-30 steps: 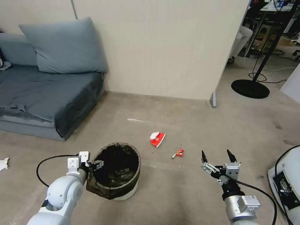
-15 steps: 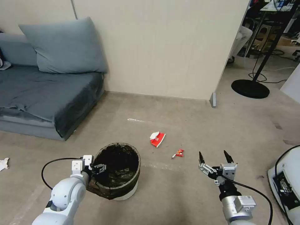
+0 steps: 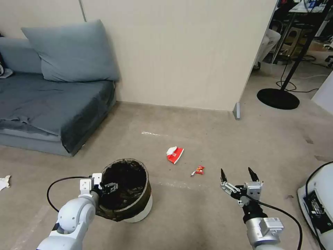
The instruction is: Pick up the trash bin, then pick up the garbage from the floor and place it into the trash bin.
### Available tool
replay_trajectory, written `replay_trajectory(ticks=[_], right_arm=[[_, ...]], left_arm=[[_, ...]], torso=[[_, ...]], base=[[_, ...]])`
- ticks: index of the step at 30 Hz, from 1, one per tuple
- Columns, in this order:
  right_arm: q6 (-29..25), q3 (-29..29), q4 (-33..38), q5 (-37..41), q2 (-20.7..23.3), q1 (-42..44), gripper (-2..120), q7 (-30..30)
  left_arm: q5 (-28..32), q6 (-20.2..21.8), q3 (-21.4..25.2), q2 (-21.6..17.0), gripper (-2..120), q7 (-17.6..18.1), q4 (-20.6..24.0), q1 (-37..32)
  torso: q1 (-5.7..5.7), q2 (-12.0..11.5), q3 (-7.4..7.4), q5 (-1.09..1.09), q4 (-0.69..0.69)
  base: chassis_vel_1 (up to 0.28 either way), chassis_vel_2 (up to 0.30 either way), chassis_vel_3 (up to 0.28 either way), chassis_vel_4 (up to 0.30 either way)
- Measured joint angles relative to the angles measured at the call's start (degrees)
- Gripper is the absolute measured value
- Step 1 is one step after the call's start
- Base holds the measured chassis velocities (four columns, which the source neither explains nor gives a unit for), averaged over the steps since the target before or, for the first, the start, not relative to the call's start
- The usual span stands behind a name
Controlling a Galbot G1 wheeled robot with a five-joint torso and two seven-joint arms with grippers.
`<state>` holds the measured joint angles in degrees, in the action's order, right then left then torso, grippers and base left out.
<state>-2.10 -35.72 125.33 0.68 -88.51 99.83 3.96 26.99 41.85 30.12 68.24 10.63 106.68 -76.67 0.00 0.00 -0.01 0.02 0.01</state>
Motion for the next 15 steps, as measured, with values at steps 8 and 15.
replay_trajectory(ticks=[8,15], right_arm=[[0.0,0.09,-0.01,0.0,0.07,-0.12,100,-0.04],[0.0,0.35,-0.06,0.03,0.12,-0.3,100,-0.13]], left_arm=[[0.27,0.04,0.14,0.0,69,0.19,0.38,-0.14],[0.35,0.2,0.24,-0.06,42,0.8,1.43,-0.86]], torso=[[0.0,0.0,0.0,-0.02,-0.01],[0.0,0.0,0.0,-0.04,-0.01]], base=[[0.0,0.0,0.0,0.0],[0.0,0.0,0.0,0.0]])
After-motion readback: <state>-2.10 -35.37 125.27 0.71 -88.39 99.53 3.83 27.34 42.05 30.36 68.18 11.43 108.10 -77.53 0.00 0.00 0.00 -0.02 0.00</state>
